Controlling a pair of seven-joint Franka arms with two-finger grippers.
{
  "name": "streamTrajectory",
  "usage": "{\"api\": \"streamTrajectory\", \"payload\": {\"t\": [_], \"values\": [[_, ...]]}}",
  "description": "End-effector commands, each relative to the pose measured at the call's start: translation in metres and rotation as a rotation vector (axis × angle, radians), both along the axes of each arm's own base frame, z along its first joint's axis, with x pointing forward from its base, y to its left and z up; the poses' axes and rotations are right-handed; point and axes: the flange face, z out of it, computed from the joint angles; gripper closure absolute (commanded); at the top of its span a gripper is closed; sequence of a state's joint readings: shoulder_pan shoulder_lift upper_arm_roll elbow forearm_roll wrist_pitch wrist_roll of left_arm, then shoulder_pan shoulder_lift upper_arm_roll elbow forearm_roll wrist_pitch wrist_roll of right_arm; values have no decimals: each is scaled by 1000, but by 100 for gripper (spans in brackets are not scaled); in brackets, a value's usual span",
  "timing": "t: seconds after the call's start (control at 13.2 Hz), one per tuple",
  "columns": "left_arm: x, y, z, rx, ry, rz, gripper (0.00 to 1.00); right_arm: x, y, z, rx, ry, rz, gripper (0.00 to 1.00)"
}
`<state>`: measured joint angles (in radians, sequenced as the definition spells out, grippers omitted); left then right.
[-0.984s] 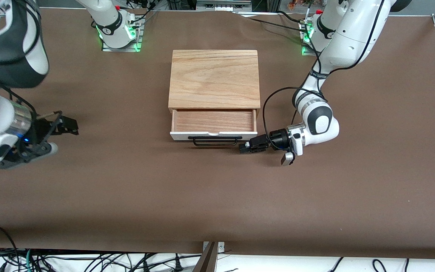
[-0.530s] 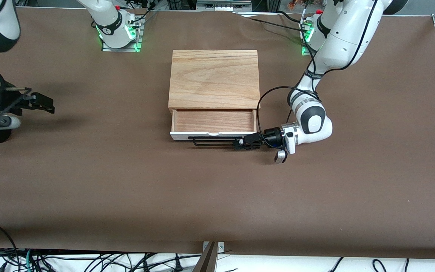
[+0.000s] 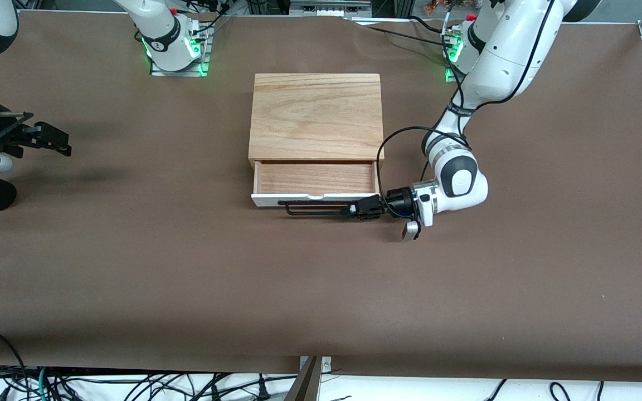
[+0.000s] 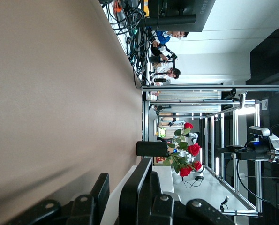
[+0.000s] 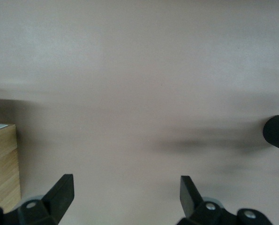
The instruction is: Pull top drawer with both arms simultaneously
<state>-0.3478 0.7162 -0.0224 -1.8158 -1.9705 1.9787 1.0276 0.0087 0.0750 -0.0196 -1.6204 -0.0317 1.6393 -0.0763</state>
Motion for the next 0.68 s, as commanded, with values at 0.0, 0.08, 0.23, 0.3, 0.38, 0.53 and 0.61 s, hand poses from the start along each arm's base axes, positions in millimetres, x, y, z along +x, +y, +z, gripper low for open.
{"api": "streamTrajectory", "payload": {"t": [0.0,0.08,0.23,0.3,0.38,0.53,0.61], "values": [[-4,-11,0,-14,1,8,72,0,-1,6,-30,-20,-9,0],[-5,-13,-1,-15,3,6,74,1,-2,7,-34,-23,-9,0],[-9,-15,-3,-16,11,1,92,1,-1,7,-30,-23,-9,0],[-10,-14,-5,-16,14,2,100,1,-1,7,-30,-23,-9,0],[-10,-14,-5,-15,14,0,100,1,-1,7,-30,-23,-9,0],[-8,-11,-6,-14,14,4,100,1,-2,7,-33,-23,-9,0],[-7,-9,-6,-14,15,6,100,1,-1,7,-34,-23,-9,0]]}}
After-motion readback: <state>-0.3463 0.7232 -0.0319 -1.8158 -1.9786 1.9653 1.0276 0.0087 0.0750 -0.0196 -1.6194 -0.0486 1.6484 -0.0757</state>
